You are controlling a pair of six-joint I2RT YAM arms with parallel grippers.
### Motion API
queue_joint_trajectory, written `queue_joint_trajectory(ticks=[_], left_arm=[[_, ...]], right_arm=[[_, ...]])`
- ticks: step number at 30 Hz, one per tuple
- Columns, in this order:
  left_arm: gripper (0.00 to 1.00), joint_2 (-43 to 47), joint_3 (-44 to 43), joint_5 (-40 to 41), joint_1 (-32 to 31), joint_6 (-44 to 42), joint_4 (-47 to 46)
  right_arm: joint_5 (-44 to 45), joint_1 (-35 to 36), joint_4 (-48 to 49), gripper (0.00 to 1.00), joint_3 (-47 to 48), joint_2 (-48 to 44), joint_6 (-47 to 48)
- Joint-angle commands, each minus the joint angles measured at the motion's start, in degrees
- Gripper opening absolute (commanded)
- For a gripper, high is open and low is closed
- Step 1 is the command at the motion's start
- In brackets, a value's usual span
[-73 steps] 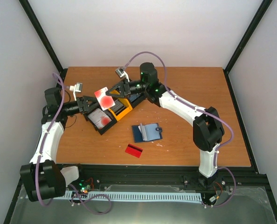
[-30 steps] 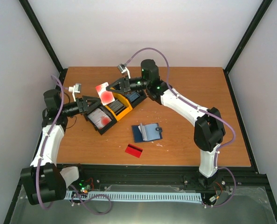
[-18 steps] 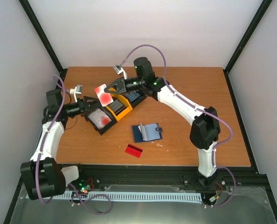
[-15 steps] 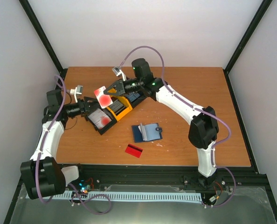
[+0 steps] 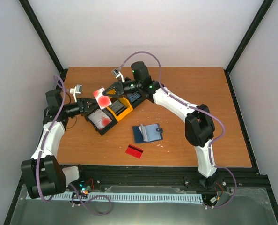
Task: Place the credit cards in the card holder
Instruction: Pick up the credit card from the storage box.
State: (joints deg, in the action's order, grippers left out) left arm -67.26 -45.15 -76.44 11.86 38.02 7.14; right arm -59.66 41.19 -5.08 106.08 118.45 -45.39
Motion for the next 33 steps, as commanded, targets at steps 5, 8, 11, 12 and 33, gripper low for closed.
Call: queue_joint_trajectory(ticks=[5,8,11,12,33], left_arm=[[0.01,-4.2,-1.5,0.6,-0.4,-0.1,-1.4],[0.01,-7.5,-3.3,0.5,0.1,-0.9,-0.2],[0.01,-12.0,-6.2,0.5,0.7,-4.4,5.5],[0.01,-13.6,-7.1,0.5,0.8,-5.7,7.0],[0.01,-24.1,-12.3,6.3,2.6,-9.2,13.3]], right_arm=[[-2.8,0.7,23.4,0.03,-8.5,4.6,-19.4],[-3.0,0.4,32.2,0.03,-10.3,7.3,-25.7],[-3.0,0.2,42.8,0.05,-11.6,10.6,-34.2],[-2.9,0.0,45.8,0.07,-11.5,11.8,-36.7],[-3.1,-1.2,44.3,0.12,-9.0,18.6,-39.4]])
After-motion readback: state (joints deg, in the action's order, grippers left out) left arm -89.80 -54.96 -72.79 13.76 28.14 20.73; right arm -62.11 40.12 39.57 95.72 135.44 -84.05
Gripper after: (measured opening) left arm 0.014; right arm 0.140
